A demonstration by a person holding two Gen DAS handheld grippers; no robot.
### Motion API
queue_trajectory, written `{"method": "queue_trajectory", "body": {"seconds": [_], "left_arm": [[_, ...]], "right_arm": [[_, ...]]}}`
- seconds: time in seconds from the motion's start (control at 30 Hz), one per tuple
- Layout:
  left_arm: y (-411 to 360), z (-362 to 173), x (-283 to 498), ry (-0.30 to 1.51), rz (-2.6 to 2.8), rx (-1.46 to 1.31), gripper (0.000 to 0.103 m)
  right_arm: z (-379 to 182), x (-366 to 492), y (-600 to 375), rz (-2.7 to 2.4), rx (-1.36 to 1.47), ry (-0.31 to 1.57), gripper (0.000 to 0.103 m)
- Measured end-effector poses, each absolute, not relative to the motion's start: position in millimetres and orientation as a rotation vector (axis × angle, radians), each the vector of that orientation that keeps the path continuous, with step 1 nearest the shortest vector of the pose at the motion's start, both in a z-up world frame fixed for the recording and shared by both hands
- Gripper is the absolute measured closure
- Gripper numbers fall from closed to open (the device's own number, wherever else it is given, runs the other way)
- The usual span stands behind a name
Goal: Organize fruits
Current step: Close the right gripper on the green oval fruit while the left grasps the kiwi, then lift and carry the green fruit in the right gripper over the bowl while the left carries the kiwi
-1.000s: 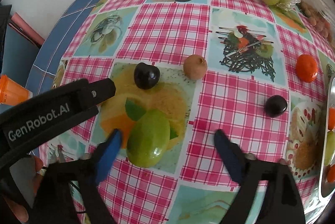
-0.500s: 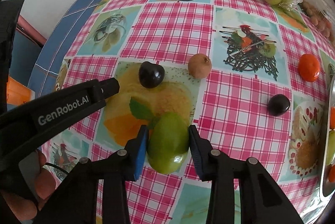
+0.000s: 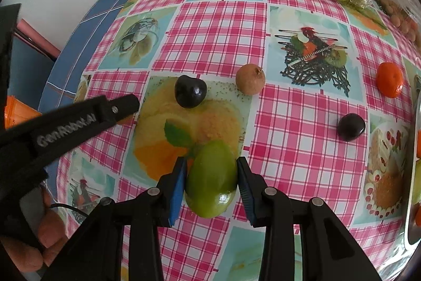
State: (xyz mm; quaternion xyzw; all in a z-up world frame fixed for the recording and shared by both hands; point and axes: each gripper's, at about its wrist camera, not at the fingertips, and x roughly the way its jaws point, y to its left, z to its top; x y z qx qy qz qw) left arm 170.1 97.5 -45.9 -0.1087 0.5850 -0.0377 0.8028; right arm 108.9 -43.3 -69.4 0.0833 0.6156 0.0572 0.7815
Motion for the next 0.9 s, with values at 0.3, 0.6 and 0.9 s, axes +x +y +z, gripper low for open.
{"method": "queue_trajectory", "body": {"seconds": [0.3,0.6,0.9], "left_arm": [[97.7,-15.2,165.9,1.187,-0.081,-0.23,0.075],[95.1,9.4,159.4,1.126,-0.074,-0.224,0.075],[83.5,14.1,155.6,1.123,-0.076,-0.209,0.075]], "right_arm": [[-56.0,106.5,-53.0,0.131,0.209,1.303,0.064],[-32.6,104.5,-64.1,0.137,0.232,1.255,0.064],[-30.4,108.2,-79.4,0.116,0.262,1.252,0.063]]}}
